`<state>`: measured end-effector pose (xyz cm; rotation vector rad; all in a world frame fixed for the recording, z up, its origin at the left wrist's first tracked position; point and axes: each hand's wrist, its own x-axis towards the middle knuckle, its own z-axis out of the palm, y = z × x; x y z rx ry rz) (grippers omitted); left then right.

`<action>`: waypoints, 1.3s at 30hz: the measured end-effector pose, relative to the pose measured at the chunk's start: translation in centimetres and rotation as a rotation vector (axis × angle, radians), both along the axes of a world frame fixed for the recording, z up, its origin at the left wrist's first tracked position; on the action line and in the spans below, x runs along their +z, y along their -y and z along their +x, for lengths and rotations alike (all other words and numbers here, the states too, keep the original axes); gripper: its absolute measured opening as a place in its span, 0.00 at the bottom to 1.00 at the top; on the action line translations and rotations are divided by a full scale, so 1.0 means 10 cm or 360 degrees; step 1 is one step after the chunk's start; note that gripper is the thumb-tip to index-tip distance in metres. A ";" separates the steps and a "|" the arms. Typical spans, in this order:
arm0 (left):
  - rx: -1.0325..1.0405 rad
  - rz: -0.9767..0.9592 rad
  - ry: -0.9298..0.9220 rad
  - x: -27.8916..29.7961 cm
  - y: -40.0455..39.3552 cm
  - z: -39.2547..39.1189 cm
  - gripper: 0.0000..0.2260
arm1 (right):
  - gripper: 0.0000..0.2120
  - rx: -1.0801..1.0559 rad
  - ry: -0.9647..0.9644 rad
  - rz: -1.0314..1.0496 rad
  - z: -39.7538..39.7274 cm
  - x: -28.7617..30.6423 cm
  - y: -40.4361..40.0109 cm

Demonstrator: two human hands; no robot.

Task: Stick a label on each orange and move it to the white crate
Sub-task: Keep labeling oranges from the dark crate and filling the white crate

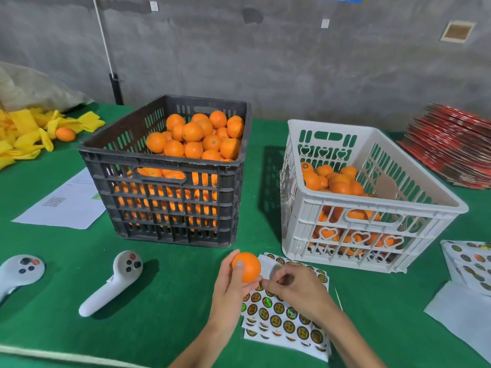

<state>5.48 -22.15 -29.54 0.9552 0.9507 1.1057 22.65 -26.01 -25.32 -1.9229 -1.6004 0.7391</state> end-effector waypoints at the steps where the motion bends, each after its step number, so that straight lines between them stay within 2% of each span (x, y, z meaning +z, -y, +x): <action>1: 0.0001 0.0001 0.0000 -0.01 0.00 0.00 0.17 | 0.15 -0.0013 0.0056 -0.0015 -0.01 0.01 -0.01; 3: -0.0008 -0.0003 -0.0001 -0.01 0.00 0.00 0.17 | 0.13 -0.0053 0.0103 -0.0037 -0.03 0.01 -0.03; 6: -0.0028 -0.0014 -0.0001 0.00 -0.01 -0.01 0.18 | 0.13 -0.0109 -0.0001 -0.0114 -0.03 0.01 -0.09; 11: -0.0038 -0.0018 -0.0018 0.01 0.01 -0.01 0.18 | 0.22 -0.0154 -0.0093 -0.0274 -0.01 0.00 -0.18; 14: -0.0036 -0.0047 -0.0012 0.04 0.02 -0.02 0.18 | 0.20 -0.0328 -0.0068 -0.0234 0.01 -0.04 -0.20; 16: -0.0047 -0.0062 -0.0006 0.06 0.02 -0.02 0.20 | 0.12 -0.0488 -0.0041 -0.0106 0.02 -0.04 -0.18; 18: -0.0041 -0.0060 0.0012 0.07 0.03 -0.02 0.20 | 0.09 -0.0542 0.0011 0.0157 -0.02 0.01 -0.13; 26: 0.0046 0.0224 -0.0001 0.32 0.07 -0.01 0.14 | 0.05 0.0096 0.0216 0.1097 -0.42 0.13 -0.01; 31: 0.0047 0.0352 0.0128 0.84 0.00 0.04 0.15 | 0.14 0.0017 0.0441 0.1529 -0.44 0.37 -0.06; 36: -0.0111 0.0429 0.0050 1.32 -0.20 0.22 0.15 | 0.30 0.0091 0.0828 0.1582 -0.31 0.73 -0.18; 39: -0.0227 0.0560 -0.0110 1.56 -0.31 0.32 0.21 | 0.32 -0.0012 0.0914 0.1525 -0.13 0.98 -0.24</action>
